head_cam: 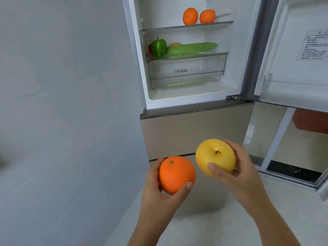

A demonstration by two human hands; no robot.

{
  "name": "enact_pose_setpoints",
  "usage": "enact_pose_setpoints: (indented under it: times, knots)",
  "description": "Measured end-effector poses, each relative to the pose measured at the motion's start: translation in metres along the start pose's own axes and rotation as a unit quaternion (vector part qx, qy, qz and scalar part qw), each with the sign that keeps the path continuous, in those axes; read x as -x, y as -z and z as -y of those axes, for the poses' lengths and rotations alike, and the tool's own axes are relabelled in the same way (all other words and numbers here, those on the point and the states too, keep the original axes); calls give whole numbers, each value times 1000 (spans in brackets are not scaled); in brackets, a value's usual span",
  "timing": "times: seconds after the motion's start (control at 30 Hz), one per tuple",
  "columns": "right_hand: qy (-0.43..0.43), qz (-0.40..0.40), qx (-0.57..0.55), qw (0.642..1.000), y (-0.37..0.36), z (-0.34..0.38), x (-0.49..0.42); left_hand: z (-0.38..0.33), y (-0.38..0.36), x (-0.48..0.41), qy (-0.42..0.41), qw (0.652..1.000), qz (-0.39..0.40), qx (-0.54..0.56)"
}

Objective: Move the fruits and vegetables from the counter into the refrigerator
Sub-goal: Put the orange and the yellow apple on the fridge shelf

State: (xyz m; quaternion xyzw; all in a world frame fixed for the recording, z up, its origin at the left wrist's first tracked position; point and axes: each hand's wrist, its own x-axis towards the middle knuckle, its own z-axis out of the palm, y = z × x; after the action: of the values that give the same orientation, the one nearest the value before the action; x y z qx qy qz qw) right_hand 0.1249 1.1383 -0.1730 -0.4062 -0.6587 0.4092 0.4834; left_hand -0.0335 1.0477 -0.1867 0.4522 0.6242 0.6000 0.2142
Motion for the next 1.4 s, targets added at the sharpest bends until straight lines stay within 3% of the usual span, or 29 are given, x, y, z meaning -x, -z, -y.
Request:
enact_pose_setpoints:
  times: [0.27, 0.73, 1.0, 1.4]
  knots:
    - [-19, -60, 17, 998, 1, -38, -109, 23, -46, -128, -14, 999, 11, 27]
    - [57, -85, 19, 995, -49, -36, -318, 11, -81, -357, -109, 987, 37, 113]
    - [138, -67, 13, 988, -33, -21, -428, -23, -117, -450, -193, 971, -33, 135]
    - [263, 1, -9, 965, -10, 82, -611, -126, -106, -575, -295, 948, -118, 22]
